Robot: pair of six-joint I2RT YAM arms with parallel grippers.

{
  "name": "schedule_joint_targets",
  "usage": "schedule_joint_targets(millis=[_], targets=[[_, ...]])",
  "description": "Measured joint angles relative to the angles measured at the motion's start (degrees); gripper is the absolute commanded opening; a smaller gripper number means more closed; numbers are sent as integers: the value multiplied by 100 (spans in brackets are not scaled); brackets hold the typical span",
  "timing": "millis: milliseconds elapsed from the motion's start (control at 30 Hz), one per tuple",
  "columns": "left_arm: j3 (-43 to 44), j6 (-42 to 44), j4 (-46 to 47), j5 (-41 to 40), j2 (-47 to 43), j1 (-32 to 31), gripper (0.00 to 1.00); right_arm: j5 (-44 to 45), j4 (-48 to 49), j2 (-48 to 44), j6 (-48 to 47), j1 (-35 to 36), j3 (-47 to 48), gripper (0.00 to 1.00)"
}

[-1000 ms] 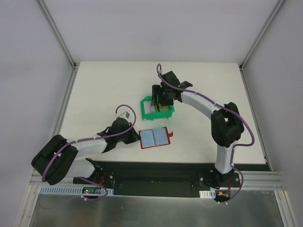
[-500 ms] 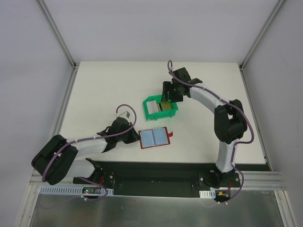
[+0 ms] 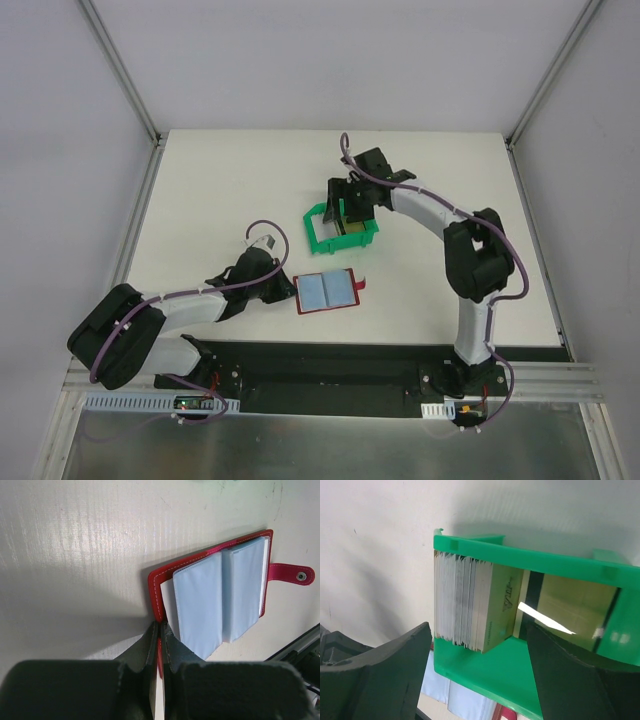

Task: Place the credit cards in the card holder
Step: Pick up the credit card from the storage box.

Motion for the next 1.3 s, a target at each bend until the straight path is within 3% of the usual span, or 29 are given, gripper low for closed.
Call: schedule_joint_targets(millis=[400,900,1300], targets=[[0,2,2,0,0,2,0,-275,195,533,208,129,33,79],[31,9,55,61,87,35,0,-826,605,546,472,129,31,63],[68,11,66,120,146,37,0,-861,616,542,507,129,31,31]])
